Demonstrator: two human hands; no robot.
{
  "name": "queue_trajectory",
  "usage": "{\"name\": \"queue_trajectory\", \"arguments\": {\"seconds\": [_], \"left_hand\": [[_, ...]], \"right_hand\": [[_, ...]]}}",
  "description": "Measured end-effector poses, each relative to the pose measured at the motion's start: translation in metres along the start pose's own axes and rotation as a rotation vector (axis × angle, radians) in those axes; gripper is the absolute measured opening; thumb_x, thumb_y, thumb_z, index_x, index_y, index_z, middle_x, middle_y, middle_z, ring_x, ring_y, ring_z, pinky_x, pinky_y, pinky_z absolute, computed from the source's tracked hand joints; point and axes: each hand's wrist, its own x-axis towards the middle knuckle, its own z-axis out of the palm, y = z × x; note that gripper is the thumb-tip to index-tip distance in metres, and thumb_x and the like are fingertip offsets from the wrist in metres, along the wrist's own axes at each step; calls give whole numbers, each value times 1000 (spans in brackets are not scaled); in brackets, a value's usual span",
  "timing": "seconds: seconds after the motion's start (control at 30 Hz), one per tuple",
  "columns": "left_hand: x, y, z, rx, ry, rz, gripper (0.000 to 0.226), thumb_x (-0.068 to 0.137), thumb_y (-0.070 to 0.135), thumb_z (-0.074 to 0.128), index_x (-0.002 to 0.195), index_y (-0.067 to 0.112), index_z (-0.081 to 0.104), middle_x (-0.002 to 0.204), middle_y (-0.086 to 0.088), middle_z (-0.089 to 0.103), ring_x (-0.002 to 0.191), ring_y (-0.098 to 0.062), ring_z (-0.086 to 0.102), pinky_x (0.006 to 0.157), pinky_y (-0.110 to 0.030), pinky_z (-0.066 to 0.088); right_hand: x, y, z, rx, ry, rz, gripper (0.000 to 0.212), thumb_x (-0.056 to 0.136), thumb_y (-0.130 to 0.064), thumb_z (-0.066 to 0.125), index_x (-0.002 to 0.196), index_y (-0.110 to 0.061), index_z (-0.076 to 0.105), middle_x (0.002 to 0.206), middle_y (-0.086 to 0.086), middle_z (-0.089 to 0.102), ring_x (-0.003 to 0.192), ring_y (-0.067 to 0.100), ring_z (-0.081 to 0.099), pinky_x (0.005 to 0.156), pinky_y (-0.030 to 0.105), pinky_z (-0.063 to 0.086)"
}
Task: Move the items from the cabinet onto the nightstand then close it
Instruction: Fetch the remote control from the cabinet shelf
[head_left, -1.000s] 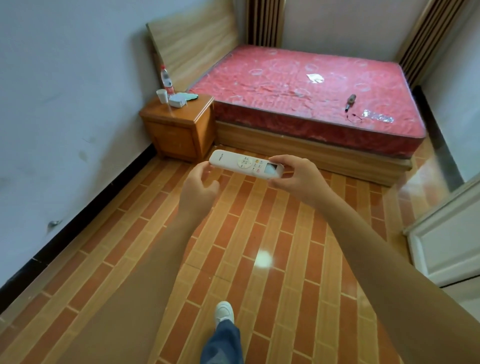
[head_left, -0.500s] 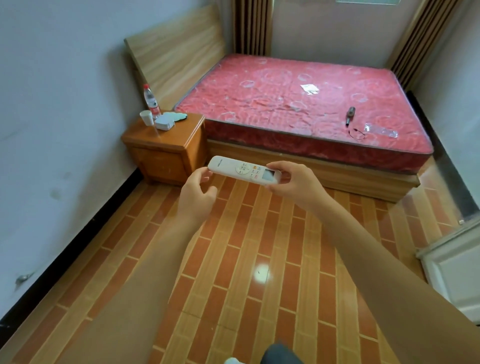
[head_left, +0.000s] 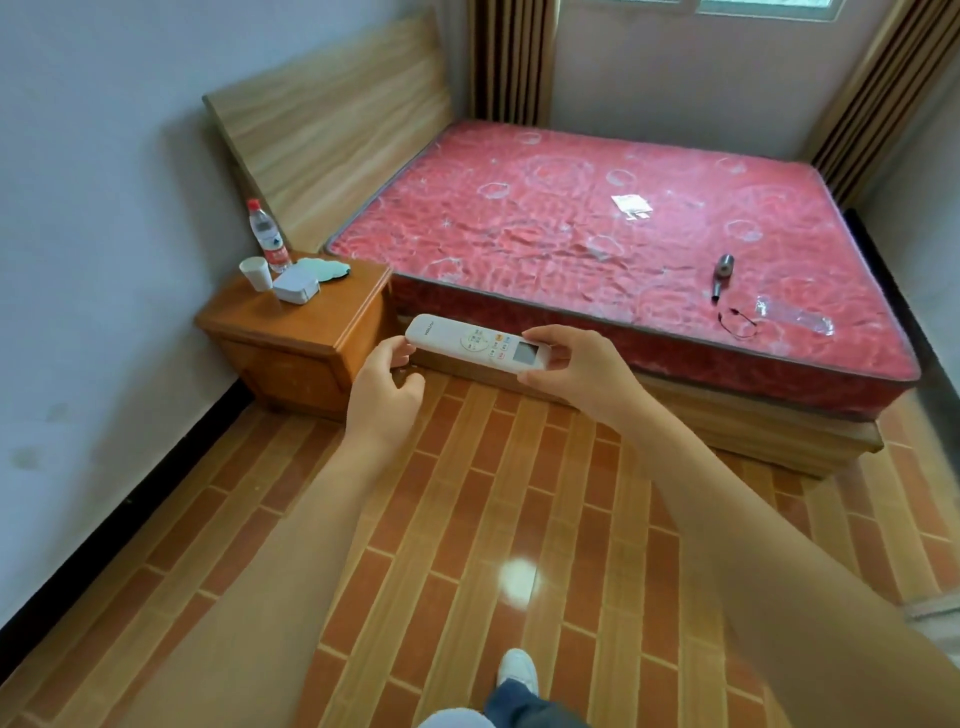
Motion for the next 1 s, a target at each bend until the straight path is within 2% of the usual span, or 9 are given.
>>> {"name": "queue_trajectory", "arguments": {"seconds": [0.37, 0.5, 0.73, 0.83, 0.9, 1.0], "left_hand": [[146, 3, 52, -6, 26, -81, 42, 90, 7, 48, 131, 17, 45, 128, 1, 53, 114, -9, 45, 95, -24, 36], [205, -11, 58, -12, 34, -112, 43, 89, 6, 48, 131, 15, 45, 126, 0, 53, 118, -13, 46, 99, -27, 36], [339, -35, 58, -39, 40, -182, 44, 89, 5, 44, 131, 17, 44, 129, -1, 52, 121, -15, 45, 95, -24, 34], [395, -40, 55, -27, 38, -174, 41, 90, 6, 45, 130, 17, 45, 127, -1, 53, 117, -15, 46, 92, -25, 36], [428, -44, 54, -32, 41, -188, 42, 90, 5, 44, 131, 17, 44, 129, -1, 52, 121, -18, 46, 92, -24, 35], [468, -55, 52, -39, 54, -215, 45, 90, 5, 44, 133, 16, 43, 134, -5, 51, 125, -20, 45, 95, -25, 33]], "right_hand": [[166, 37, -26, -41, -97, -54, 48, 75, -16, 73, 121, -14, 57, 117, 3, 63, 91, 9, 56, 82, 19, 44], [231, 44, -17, -68, -133, -60, 48, 76, -15, 72, 122, -15, 57, 118, 4, 63, 91, 9, 55, 79, 18, 41], [372, 41, 8, -113, -174, -71, 50, 76, -14, 72, 123, -13, 56, 121, 6, 62, 95, 12, 56, 79, 21, 42], [427, 37, 18, -114, -154, -68, 47, 76, -13, 72, 120, -14, 58, 117, 3, 63, 91, 12, 57, 77, 20, 42], [458, 36, 25, -115, -144, -72, 45, 75, -11, 71, 119, -14, 59, 115, 3, 64, 89, 11, 56, 77, 20, 42], [499, 37, 37, -81, -172, -65, 45, 75, -11, 71, 118, -13, 59, 115, 5, 64, 92, 15, 58, 80, 25, 47]]}}
